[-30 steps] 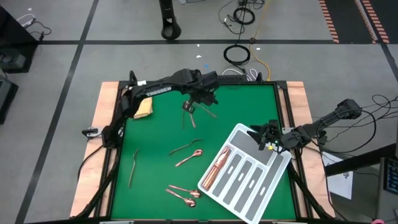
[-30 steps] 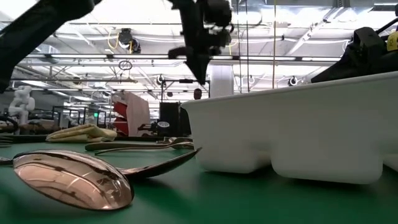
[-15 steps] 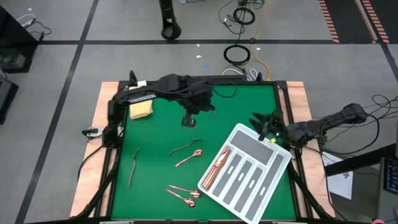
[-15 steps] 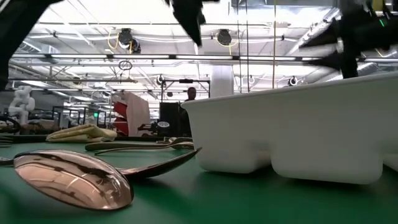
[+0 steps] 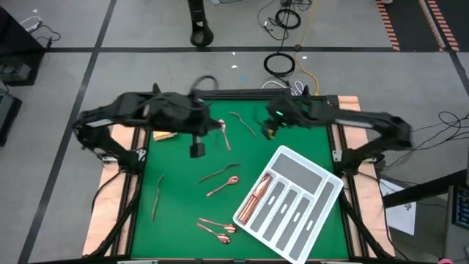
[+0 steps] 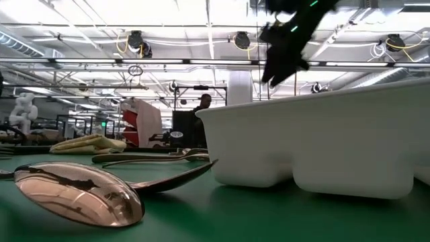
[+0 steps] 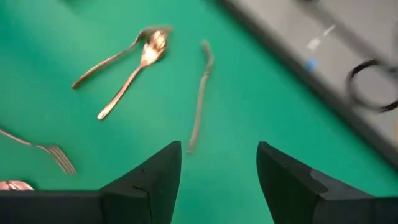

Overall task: Sort silverware
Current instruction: Put the gold fork into the white cutlery tray

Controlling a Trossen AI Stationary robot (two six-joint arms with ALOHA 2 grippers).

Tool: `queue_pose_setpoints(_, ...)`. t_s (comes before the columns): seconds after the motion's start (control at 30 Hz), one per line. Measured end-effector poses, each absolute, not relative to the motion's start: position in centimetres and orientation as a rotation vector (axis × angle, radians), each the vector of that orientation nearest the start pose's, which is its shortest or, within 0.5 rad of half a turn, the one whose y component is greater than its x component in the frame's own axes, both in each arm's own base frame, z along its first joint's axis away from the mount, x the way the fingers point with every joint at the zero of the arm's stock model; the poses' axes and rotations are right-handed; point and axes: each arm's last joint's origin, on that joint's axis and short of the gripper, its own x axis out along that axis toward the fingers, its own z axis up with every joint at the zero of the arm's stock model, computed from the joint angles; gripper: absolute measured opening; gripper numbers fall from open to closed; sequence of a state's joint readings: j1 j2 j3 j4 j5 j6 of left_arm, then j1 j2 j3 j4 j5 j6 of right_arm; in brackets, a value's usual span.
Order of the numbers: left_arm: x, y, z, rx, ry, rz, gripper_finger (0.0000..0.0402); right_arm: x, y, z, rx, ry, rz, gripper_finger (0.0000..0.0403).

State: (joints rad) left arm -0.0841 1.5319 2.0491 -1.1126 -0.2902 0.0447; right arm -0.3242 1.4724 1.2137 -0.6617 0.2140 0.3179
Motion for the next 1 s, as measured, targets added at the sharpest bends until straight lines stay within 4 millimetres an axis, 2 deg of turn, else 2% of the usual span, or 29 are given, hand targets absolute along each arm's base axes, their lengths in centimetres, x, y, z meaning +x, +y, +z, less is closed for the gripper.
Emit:
queue_pose_setpoints(0.1,24.7,-2.4,48.8,0.097,0.556,0.282,0.0,31.9,-13.0,26.7,0.398,0.923,-0.573,0.0194)
queue_pose_setpoints(0.2,21.9,-3.4,48.9,0.029,0.51,0.306,0.0,34.7,-15.0,25.4,0.398,0.997,-0.563,0.0194)
queue_pose_setpoints(0.3,19.6,-4.2,48.6,-0.018,0.476,0.32,0.0,36.9,-16.5,24.4,0.389,1.091,-0.562,0.0194)
queue_pose_setpoints(0.4,18.2,-4.9,47.9,-0.051,0.466,0.316,0.0,38.7,-17.7,22.9,0.377,1.202,-0.551,0.0194)
queue_pose_setpoints(0.53,16.9,-5.3,46.9,-0.069,0.465,0.322,0.0,39.9,-18.6,20.1,0.396,1.357,-0.513,0.0194)
queue_pose_setpoints(0.73,16.3,-5.7,45.3,-0.061,0.511,0.317,0.0,40.9,-18.8,16.6,0.427,1.436,-0.445,0.0194)
queue_pose_setpoints(0.9,16.1,-5.8,44.8,-0.039,0.534,0.324,0.0,41.0,-19.6,15.2,0.438,1.448,-0.457,0.0194)
queue_pose_setpoints(1.0,16.0,-5.7,44.7,-0.025,0.548,0.334,0.0,40.7,-20.1,15.0,0.47,1.45,-0.501,0.0166)
